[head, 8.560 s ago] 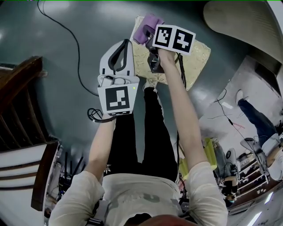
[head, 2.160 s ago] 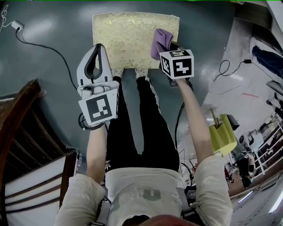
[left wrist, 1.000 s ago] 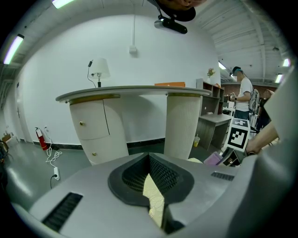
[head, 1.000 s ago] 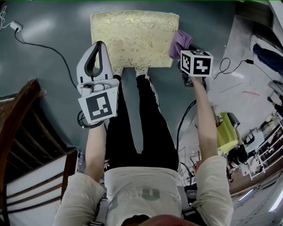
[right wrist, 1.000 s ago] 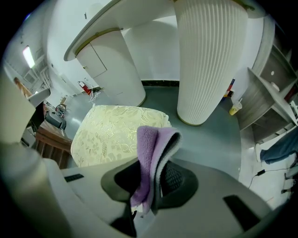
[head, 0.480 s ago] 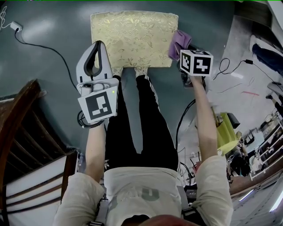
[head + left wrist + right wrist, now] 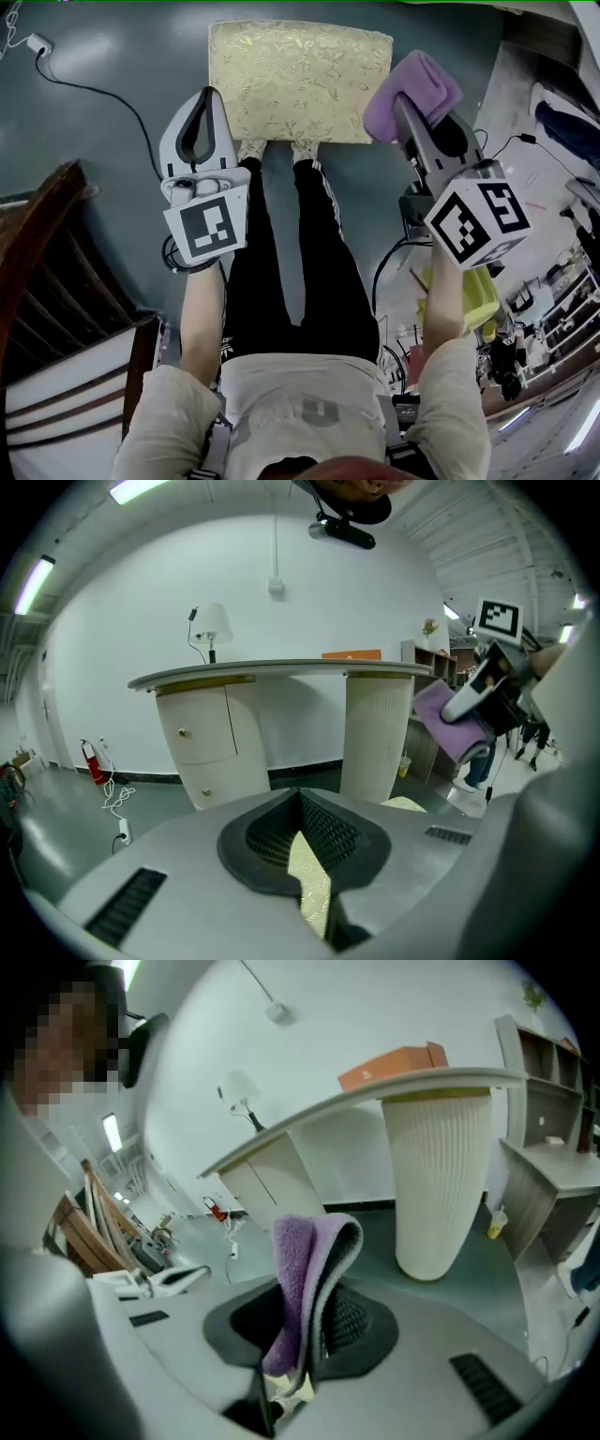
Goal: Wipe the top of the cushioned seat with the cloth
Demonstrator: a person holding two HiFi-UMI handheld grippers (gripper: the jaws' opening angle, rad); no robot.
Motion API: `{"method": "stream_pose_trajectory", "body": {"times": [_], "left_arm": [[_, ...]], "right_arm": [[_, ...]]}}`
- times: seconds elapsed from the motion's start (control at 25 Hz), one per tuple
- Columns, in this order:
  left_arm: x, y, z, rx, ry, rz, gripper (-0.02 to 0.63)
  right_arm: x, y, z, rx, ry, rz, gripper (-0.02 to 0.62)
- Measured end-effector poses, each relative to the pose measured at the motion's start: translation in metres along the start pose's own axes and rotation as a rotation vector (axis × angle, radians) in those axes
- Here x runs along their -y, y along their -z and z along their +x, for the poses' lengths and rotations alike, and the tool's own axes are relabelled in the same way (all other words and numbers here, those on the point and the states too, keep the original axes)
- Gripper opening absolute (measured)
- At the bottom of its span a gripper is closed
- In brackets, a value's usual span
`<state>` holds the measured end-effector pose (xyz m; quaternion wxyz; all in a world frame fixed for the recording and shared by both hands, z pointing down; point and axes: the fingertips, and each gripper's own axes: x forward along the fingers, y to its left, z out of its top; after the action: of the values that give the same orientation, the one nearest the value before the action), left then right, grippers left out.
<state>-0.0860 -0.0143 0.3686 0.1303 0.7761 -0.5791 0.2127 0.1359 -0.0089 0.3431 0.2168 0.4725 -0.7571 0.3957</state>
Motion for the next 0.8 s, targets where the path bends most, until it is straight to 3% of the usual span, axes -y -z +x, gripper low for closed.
{"method": "stream_pose_trajectory", "body": {"times": [0.2,0.4,0.6,0.68,0.8], "left_arm": [[-0.021,0.004,-0.007,-0.01,-0.034,-0.008,0.006],[-0.059,0.021,-0.019,-0.031,-0.11,-0.03,0.006],[-0.086,0.037,-0.023,-0.055,-0.162,0.008,0.006],[-0.101,0.049,-0.031,-0.088,-0.192,0.024,0.006],[-0.12,0.055,-0.038,-0.091,-0.226,-0.016,0.006]], "right_arm": [[-0.095,-0.028,0.0,0.073,-0.205,-0.021,0.092],[-0.186,-0.006,0.033,0.037,-0.404,-0.015,0.092],[-0.22,0.029,0.076,-0.032,-0.471,-0.01,0.092],[-0.223,0.037,0.091,-0.043,-0.466,0.021,0.091],[-0.224,0.05,0.112,-0.065,-0.431,0.042,0.092]]}}
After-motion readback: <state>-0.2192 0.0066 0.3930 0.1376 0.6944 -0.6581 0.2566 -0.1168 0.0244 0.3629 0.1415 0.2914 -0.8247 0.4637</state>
